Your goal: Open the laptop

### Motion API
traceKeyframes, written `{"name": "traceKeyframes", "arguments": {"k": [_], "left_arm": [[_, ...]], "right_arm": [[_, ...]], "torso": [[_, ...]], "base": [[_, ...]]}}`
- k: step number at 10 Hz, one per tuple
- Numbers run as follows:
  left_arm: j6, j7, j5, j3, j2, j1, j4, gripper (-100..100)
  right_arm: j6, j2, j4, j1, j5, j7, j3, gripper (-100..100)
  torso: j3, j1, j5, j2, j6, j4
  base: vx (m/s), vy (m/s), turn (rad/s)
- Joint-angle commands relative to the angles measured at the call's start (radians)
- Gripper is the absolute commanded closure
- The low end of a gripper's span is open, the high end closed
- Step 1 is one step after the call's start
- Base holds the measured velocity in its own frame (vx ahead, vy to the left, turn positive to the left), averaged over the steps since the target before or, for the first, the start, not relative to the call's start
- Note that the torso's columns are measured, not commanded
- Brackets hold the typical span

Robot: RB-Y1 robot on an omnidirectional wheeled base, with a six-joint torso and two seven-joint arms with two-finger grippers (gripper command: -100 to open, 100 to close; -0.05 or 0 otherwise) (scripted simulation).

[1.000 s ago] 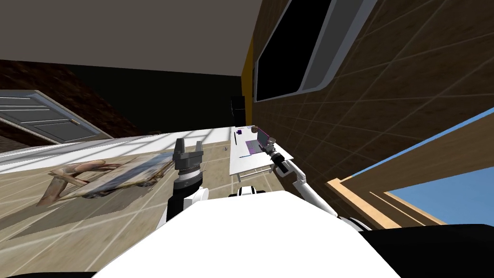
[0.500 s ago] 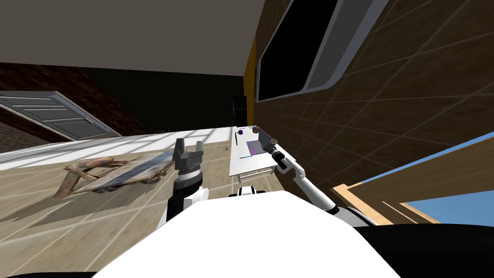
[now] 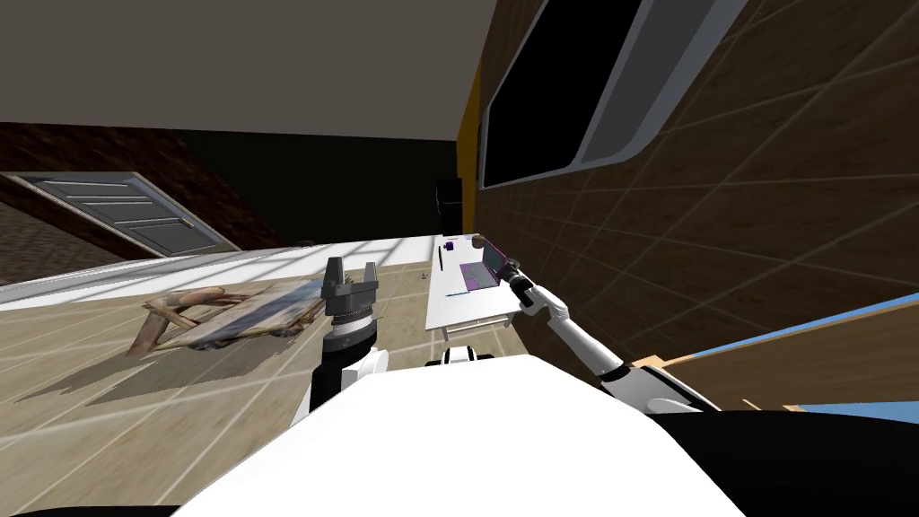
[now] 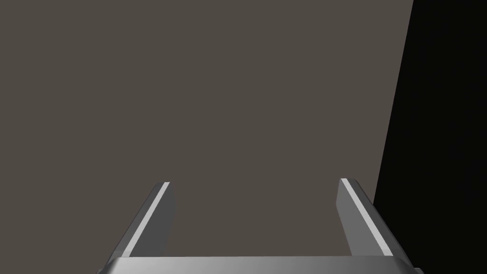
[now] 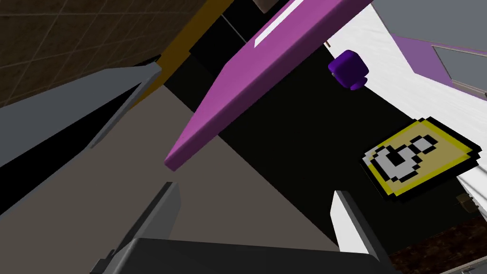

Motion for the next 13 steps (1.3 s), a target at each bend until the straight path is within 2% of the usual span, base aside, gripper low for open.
{"name": "traceKeyframes", "arguments": {"k": [1, 2, 4, 5, 6, 9, 13], "left_arm": [[0.0, 0.0, 0.0, 0.0, 0.0, 0.0, 0.0, 0], [0.0, 0.0, 0.0, 0.0, 0.0, 0.0, 0.0, 0], [0.0, 0.0, 0.0, 0.0, 0.0, 0.0, 0.0, 0], [0.0, 0.0, 0.0, 0.0, 0.0, 0.0, 0.0, 0], [0.0, 0.0, 0.0, 0.0, 0.0, 0.0, 0.0, 0], [0.0, 0.0, 0.0, 0.0, 0.0, 0.0, 0.0, 0], [0.0, 0.0, 0.0, 0.0, 0.0, 0.0, 0.0, 0]], "right_arm": [[0.036, -0.046, 0.033, -0.027, 0.024, 0.049, 0.009, -100], [0.051, -0.07, 0.05, -0.042, 0.035, 0.071, 0.014, -100], [0.04, -0.059, 0.045, -0.036, 0.029, 0.06, 0.01, -100], [0.039, -0.059, 0.045, -0.036, 0.029, 0.059, 0.01, 100], [0.055, -0.049, 0.025, -0.022, 0.078, 0.104, 0.019, 100], [0.078, -0.031, -0.005, 0.004, 0.151, 0.172, 0.039, 100], [0.107, -0.008, -0.044, 0.038, 0.249, 0.262, 0.065, 100]], "torso": [[0.0, 0.0, 0.0, 0.0, 0.0, 0.0], [0.0, -0.001, 0.0, 0.0, 0.0, 0.0], [0.0, 0.0, 0.0, 0.0, 0.0, 0.0], [0.0, 0.0, 0.0, 0.0, 0.0, 0.0], [0.0, 0.0, -0.001, 0.0, -0.001, -0.002], [-0.006, 0.005, -0.004, -0.01, -0.007, -0.011], [-0.007, -0.006, -0.005, -0.011, -0.001, -0.009]], "base": [[0.017, -0.017, 0.032], [0.017, -0.017, 0.041], [0.005, -0.005, 0.005], [0.007, -0.006, -0.011], [0.032, 0.017, -0.053], [0.029, 0.061, -0.02], [0.016, 0.067, 0.001]]}}
